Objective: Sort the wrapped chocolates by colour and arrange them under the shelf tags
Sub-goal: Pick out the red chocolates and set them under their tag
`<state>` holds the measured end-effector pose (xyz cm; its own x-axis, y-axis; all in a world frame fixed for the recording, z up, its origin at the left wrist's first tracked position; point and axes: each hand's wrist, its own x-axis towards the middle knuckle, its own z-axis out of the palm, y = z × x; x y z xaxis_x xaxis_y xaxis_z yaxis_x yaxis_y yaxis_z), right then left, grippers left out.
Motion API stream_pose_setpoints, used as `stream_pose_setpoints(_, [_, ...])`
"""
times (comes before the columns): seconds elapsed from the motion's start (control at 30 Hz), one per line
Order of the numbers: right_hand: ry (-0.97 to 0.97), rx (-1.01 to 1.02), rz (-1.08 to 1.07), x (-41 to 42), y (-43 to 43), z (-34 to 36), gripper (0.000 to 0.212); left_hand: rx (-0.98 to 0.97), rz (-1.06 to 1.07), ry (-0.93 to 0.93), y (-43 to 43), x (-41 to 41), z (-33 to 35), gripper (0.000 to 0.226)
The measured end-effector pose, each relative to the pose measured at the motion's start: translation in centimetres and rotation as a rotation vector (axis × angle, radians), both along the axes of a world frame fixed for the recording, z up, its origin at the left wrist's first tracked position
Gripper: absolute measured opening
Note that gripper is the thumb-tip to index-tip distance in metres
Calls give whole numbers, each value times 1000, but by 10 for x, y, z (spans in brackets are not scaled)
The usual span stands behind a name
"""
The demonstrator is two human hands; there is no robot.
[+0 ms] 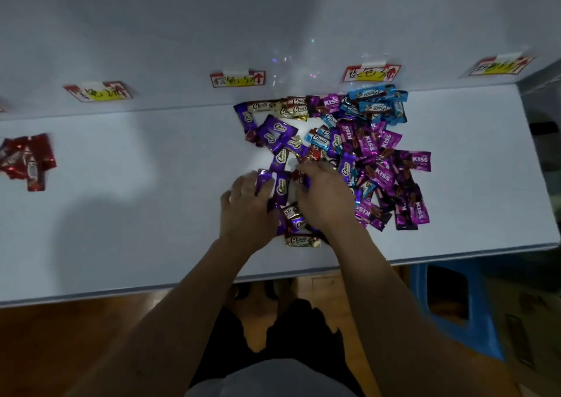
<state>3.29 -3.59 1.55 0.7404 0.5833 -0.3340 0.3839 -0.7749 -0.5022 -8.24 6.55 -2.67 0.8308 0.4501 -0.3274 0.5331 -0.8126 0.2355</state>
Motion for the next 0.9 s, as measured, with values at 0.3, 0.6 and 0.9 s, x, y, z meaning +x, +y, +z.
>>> stream_pose_setpoints(0.3, [-124, -230, 65, 4, 23, -30, 30, -87, -31, -54, 0, -13, 7, 55])
stream_pose_setpoints(0.6, [-12, -172, -99, 4, 20, -34, 45, -181, -26, -22, 9, -20, -8, 52])
stream_pose_setpoints(0.9, [-28, -303, 66, 9, 22, -29, 53, -240, 161, -176, 8, -10, -3, 15])
